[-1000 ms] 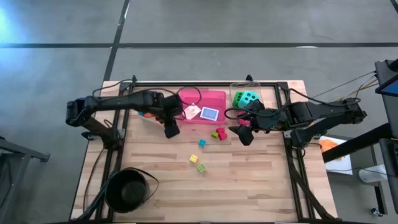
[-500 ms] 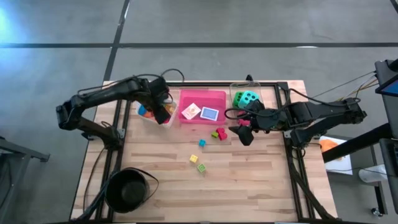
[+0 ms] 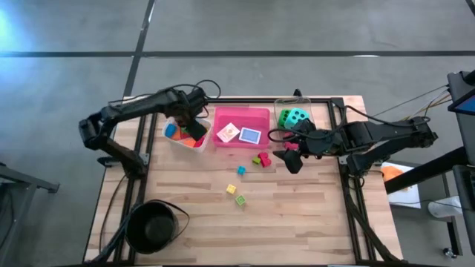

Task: Pick & Place Toys
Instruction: Put the light blue game piece into the white bin

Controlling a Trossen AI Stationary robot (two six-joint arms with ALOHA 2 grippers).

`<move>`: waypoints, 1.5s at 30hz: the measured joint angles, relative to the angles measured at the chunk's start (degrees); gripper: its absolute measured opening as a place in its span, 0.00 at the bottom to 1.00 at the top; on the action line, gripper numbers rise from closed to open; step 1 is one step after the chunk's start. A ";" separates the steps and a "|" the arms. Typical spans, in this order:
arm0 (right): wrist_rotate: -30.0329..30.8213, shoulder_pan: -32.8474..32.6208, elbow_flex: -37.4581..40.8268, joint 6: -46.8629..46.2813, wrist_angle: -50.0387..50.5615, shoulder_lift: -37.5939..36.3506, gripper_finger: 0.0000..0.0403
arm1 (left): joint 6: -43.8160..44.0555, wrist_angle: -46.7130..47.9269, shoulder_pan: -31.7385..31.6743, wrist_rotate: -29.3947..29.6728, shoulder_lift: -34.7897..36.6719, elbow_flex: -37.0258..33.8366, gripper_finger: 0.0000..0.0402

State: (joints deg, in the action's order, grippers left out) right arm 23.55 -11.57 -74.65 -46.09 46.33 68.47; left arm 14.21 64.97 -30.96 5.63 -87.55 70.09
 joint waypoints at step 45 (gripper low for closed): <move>-1.07 -0.03 0.53 1.31 -0.37 0.00 0.90 | 10.37 -17.18 -0.63 -3.76 -1.55 -13.45 0.23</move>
State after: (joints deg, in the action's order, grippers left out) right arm 22.48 -11.61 -74.12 -44.78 45.96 68.47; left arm 24.58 47.79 -31.59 1.87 -89.10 56.64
